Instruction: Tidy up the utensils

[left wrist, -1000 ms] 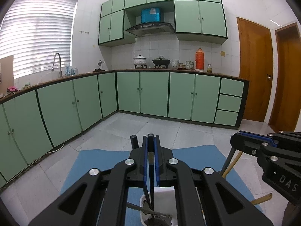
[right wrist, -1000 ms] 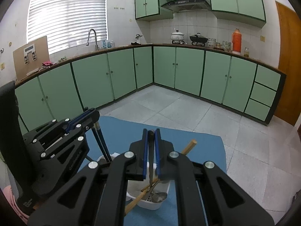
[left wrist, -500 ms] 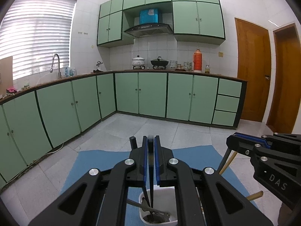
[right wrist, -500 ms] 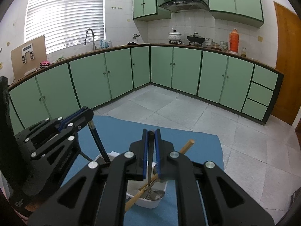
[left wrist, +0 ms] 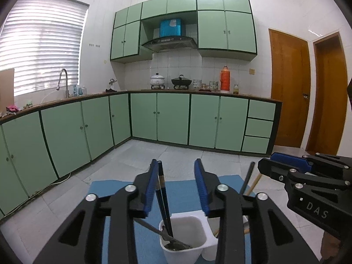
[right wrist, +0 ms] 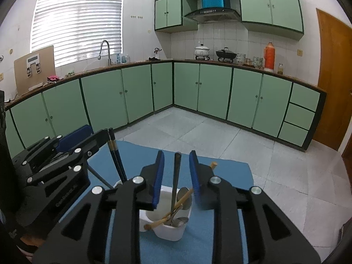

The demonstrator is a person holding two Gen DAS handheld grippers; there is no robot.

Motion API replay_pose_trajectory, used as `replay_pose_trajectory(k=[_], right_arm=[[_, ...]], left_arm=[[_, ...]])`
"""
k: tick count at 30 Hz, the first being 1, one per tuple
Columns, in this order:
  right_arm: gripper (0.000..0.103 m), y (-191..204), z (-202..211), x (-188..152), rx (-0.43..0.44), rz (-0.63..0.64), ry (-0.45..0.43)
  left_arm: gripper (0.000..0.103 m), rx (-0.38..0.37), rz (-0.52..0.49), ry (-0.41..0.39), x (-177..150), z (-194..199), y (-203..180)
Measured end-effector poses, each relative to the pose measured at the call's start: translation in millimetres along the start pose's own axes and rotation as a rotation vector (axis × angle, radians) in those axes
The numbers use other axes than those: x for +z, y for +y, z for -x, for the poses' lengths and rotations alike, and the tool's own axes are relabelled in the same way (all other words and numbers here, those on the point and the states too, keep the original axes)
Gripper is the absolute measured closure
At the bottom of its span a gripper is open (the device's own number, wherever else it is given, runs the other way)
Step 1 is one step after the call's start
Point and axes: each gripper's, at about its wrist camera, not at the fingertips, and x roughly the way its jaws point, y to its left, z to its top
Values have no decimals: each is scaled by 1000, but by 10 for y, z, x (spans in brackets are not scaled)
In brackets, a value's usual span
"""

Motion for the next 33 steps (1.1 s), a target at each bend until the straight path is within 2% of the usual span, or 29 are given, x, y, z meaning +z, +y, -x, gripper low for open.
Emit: replay_pose_trajectory(k=[6, 8, 14, 21, 29, 33], right_arm=[[66, -12, 254, -85, -18, 4, -29], [59, 2, 373, -131, -30, 12, -47], [37, 56, 744, -278, -37, 21, -104], [28, 114, 1158, -482, -49, 38, -153], [13, 186, 1596, -676, -54, 35, -197], [9, 278, 1764, -764, -47, 34, -203]], left_arm=[[56, -18, 4, -31, 2, 308, -1], [46, -21, -3, -45, -18, 438, -17], [36, -41, 3, -51, -124, 767, -38], [26, -46, 15, -75, -275, 1222, -28], [10, -11, 23, -127, -352, 1759, -61], [6, 16, 18, -136, -416, 1992, -66]])
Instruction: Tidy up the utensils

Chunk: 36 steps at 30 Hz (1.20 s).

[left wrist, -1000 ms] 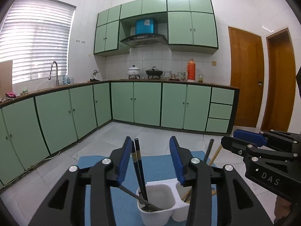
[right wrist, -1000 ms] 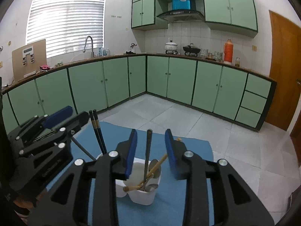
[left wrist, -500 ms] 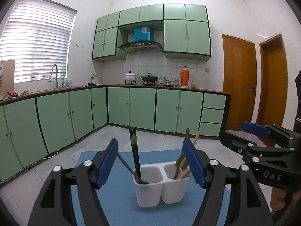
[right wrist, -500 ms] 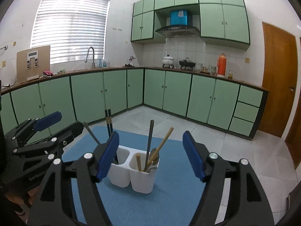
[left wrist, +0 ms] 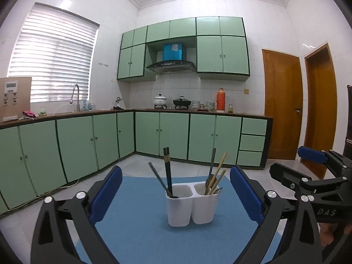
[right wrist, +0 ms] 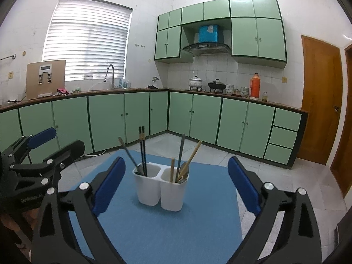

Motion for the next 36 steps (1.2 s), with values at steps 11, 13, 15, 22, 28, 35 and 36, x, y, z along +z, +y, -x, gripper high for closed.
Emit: replay_pose_trajectory(k=[11, 13, 15, 22, 28, 35, 36], right_arm=[[6, 50, 316, -106, -53, -32, 6], [6, 33, 365, -127, -53, -43, 2], [6, 22, 408, -134, -57, -48, -2], [6, 30, 524, -168, -51, -49, -15], [6, 54, 561, -193, -43, -45, -17], [6, 43, 564, -195, -42, -47, -21], [6, 41, 564, -194, -42, -48, -22]], left_arm=[[6, 33, 10, 0, -8, 409, 122], [6, 34, 13, -2, -15, 465, 127], [6, 39, 9, -5, -10, 510, 128], [6, 44, 8, -10, -49, 618, 120], [6, 47, 4, -11, -69, 644, 100], [6, 52, 2, -13, -59, 618, 91], [6, 52, 2, -14, -57, 616, 92]])
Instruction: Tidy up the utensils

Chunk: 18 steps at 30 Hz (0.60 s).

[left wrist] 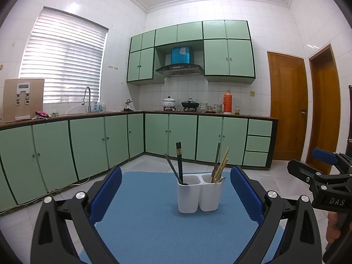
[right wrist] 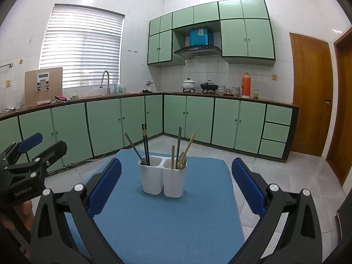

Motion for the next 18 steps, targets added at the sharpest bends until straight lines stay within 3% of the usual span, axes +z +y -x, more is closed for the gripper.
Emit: replay_pose_trajectory(k=[18], right_arm=[[6, -6, 18, -4, 1, 4, 1]], left_arm=[[6, 5, 1, -3, -12, 9, 19]])
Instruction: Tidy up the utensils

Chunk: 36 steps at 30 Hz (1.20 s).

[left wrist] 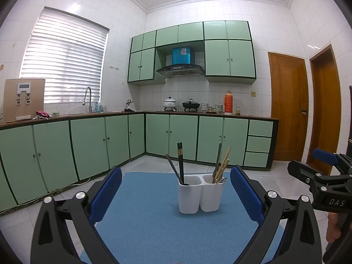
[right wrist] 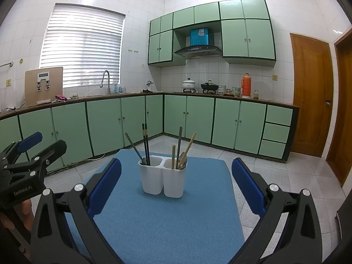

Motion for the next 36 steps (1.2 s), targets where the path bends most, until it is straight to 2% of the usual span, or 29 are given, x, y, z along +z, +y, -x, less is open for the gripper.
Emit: replay_pose_trajectory(k=[36], right_arm=[[6, -8, -70, -43, -7, 0, 7]], left_arm=[[6, 7, 1, 1, -33, -40, -1]])
